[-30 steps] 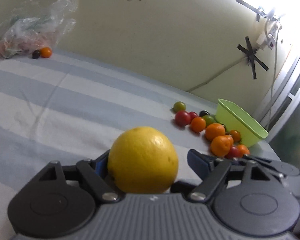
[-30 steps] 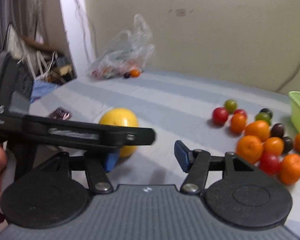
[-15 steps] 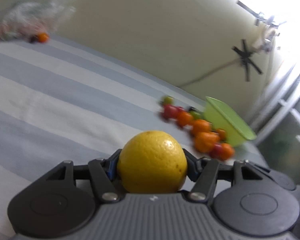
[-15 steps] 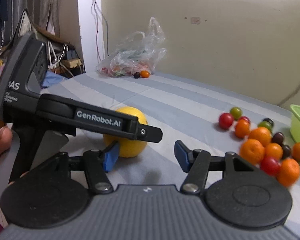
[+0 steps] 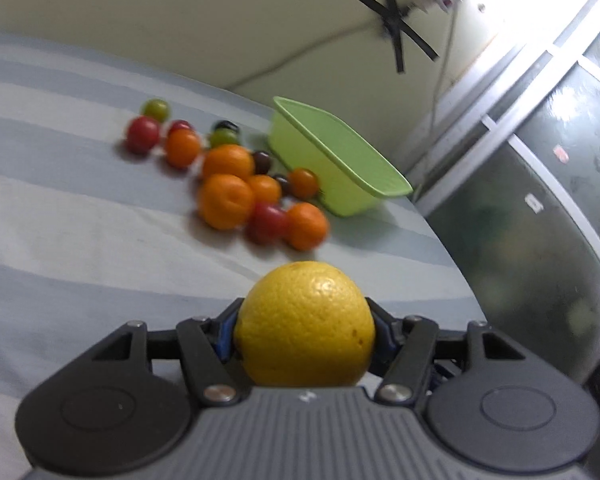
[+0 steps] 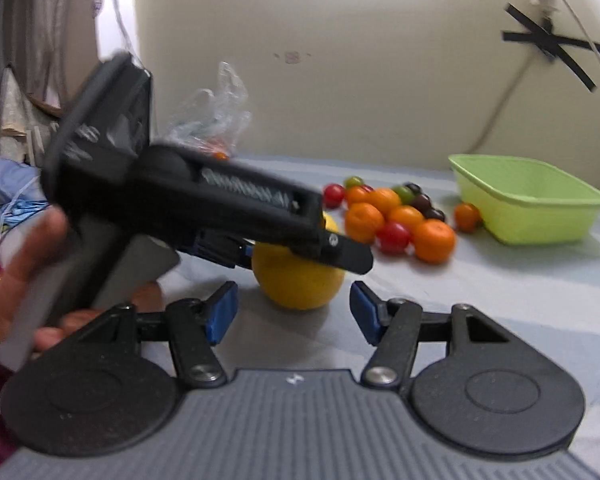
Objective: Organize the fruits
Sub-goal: 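Carry the grapefruit with the left gripper into the green basket and open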
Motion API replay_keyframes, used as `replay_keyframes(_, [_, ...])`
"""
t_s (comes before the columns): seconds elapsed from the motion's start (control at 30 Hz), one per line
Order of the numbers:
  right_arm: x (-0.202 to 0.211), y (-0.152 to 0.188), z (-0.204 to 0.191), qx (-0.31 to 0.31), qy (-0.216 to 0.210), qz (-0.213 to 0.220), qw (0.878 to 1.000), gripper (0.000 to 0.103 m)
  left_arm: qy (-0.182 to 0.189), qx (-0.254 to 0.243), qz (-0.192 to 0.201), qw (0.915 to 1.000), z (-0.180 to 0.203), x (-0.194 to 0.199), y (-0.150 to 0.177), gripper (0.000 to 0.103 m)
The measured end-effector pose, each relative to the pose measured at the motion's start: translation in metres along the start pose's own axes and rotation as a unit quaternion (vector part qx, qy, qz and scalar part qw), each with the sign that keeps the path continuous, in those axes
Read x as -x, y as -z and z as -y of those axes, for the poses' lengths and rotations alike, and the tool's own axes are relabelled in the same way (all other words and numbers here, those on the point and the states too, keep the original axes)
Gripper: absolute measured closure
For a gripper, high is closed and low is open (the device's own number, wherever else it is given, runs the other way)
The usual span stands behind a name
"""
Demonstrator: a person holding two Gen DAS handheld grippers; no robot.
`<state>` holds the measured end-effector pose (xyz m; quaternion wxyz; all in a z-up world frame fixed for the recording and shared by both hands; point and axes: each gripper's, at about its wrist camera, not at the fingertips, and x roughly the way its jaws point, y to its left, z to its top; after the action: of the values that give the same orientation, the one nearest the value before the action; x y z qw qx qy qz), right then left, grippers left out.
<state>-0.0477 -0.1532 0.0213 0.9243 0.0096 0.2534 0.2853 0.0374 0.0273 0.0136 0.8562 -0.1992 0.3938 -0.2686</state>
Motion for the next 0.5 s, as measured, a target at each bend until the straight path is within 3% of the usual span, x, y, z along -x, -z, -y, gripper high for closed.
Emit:
replay_keyframes(0.07, [-0.003,0.0,0.007,-0.021,-0.007,0.007,1.0,0.037,-0.02,-0.013,0.009,0.9997,0.01,-0.004,0.002,0.043])
replay_keyframes(0.17, [-0.007,0.004,0.017,-0.039,-0.012,0.004,0.999,0.048,-0.023,-0.013,-0.004,0.9996,0.012,-0.009,0.002,0.035])
replay_keyframes(0.23, [-0.01,0.004,0.023,-0.053,-0.015,-0.003,0.998,0.049,-0.034,-0.022,0.002,0.9992,0.013,-0.004,0.002,0.011])
replay_keyframes(0.27, [-0.009,0.003,0.025,-0.055,-0.016,-0.001,0.998,0.049,-0.055,-0.036,0.015,0.9977,0.017,0.001,0.002,0.008])
replay_keyframes(0.3, [-0.009,0.002,0.026,-0.055,-0.013,-0.003,0.998,0.049,-0.067,-0.049,0.027,0.9962,0.019,0.006,0.002,0.01])
replay_keyframes(0.43, [-0.003,-0.001,0.022,-0.03,-0.007,-0.012,0.999,0.049,-0.054,-0.076,0.032,0.9951,0.027,0.017,-0.002,0.037])
replay_keyframes(0.5, [-0.003,-0.002,0.019,-0.019,-0.002,-0.016,1.0,0.049,-0.069,-0.102,0.033,0.9918,0.037,0.018,-0.004,0.043])
